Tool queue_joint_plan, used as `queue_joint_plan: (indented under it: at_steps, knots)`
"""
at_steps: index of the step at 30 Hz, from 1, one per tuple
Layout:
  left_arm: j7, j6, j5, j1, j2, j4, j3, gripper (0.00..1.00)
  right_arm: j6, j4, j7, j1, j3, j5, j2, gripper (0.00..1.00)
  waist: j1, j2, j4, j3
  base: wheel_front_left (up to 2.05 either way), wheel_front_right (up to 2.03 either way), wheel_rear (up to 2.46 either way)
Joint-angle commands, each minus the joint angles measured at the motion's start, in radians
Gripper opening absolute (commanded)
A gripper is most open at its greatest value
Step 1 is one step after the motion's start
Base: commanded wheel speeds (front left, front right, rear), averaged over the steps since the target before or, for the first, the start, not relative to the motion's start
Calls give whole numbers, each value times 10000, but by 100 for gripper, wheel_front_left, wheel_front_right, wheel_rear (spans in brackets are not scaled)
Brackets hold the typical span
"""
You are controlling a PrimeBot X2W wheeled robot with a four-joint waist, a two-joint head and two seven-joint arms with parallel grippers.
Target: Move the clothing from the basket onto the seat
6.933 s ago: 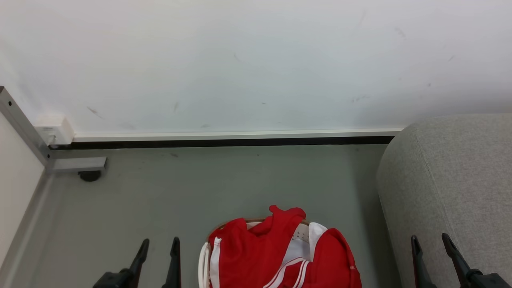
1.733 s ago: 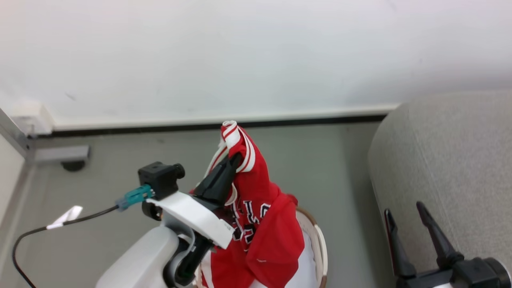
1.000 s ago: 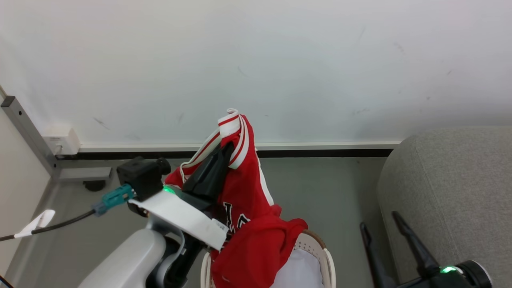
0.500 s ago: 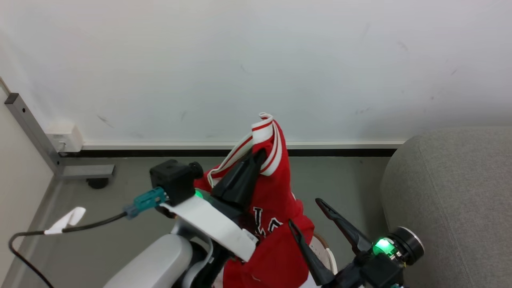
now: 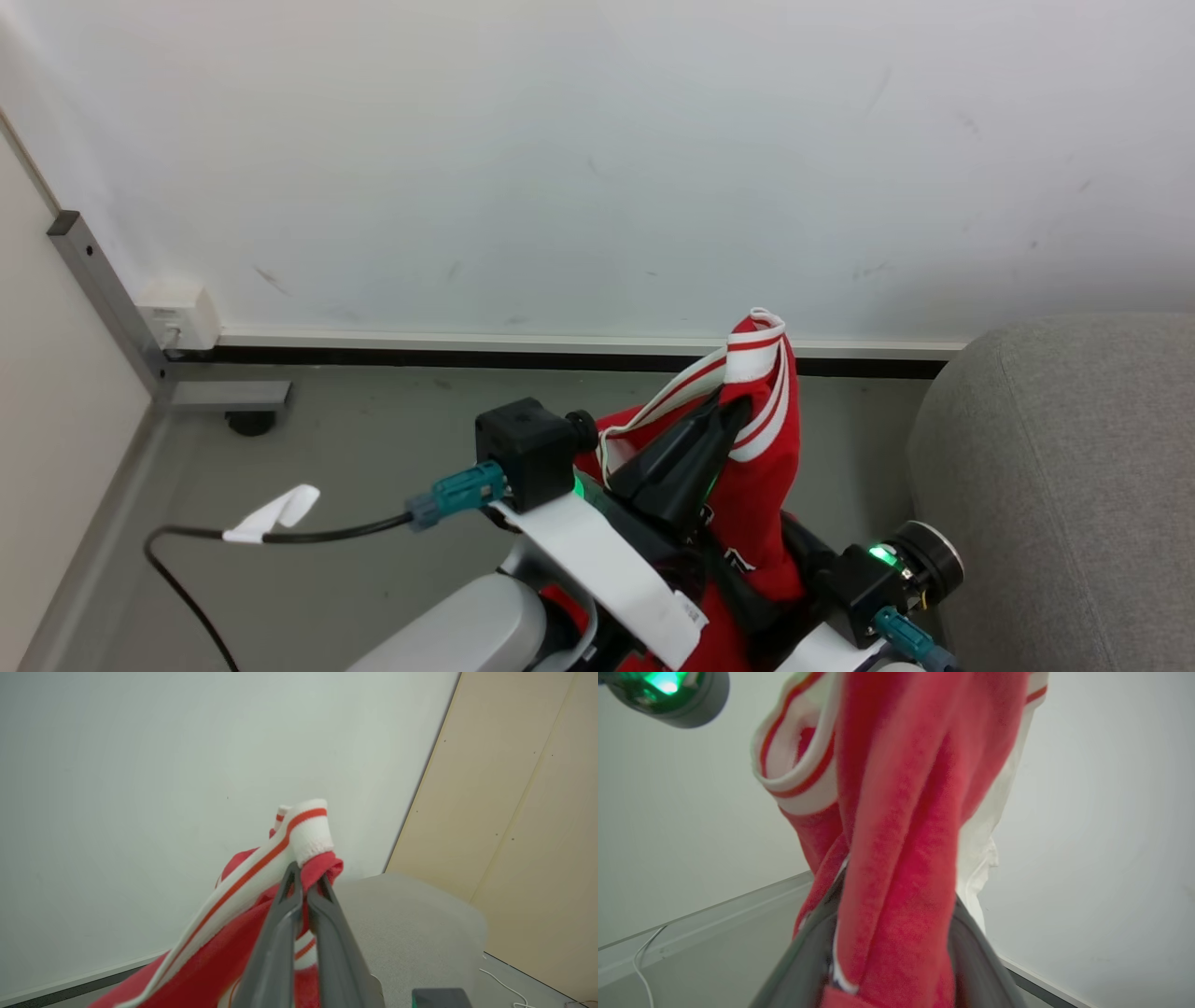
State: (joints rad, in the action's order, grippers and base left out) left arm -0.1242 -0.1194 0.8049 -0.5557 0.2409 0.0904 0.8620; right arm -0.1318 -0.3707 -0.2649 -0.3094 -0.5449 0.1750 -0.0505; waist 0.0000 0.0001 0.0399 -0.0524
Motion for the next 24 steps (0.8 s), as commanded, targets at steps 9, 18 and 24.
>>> queue_joint_plan:
  at_steps: [9, 18, 24]
  knots:
    - [-171, -51, 0, 165, 193, -463, -118, 0, 21, -100, 6, -112, 303, 457, -9, 0, 0, -1, -152, 5, 0, 0, 0]
    - [-390, -281, -169, 592, 572, -893, -146, 100, 21, 352, 6, 120, 1008, 513, -9, 0, 0, -1, -504, 66, 0, 0, 0]
    - [-679, -211, -325, 992, 739, -1314, 73, 100, 21, 620, 5, 298, 1904, 215, -7, 0, 0, -1, -713, 99, 0, 0, 0]
